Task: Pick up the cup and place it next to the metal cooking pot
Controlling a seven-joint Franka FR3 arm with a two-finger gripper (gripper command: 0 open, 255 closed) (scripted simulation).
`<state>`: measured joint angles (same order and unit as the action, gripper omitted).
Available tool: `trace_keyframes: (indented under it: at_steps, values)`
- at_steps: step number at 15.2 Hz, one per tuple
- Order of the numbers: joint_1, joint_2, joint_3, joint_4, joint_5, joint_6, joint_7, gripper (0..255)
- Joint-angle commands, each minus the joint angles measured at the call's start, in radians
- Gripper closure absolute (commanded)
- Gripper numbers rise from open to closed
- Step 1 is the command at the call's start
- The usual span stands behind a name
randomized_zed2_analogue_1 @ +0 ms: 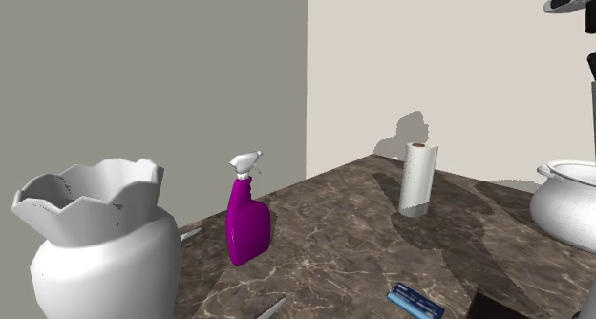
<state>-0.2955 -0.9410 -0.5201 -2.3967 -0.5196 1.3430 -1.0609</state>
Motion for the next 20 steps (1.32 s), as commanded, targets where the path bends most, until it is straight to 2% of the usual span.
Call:
trace_keyframes:
  at_steps: [1, 6, 11, 16, 20]
  values:
    - [-0.015, -0.007, -0.041, 0.02, -0.045, -0.007, -0.052, 255]
    - [-0.033, 0.003, -0.154, 0.084, -0.146, -0.002, -0.175, 255]
    - [-0.027, 0.034, -0.274, 0.175, -0.234, 0.015, -0.296, 255]
    - [0.008, 0.081, -0.405, 0.29, -0.305, 0.041, -0.415, 255]
    - [0.063, 0.122, -0.523, 0.401, -0.348, 0.063, -0.508, 255]
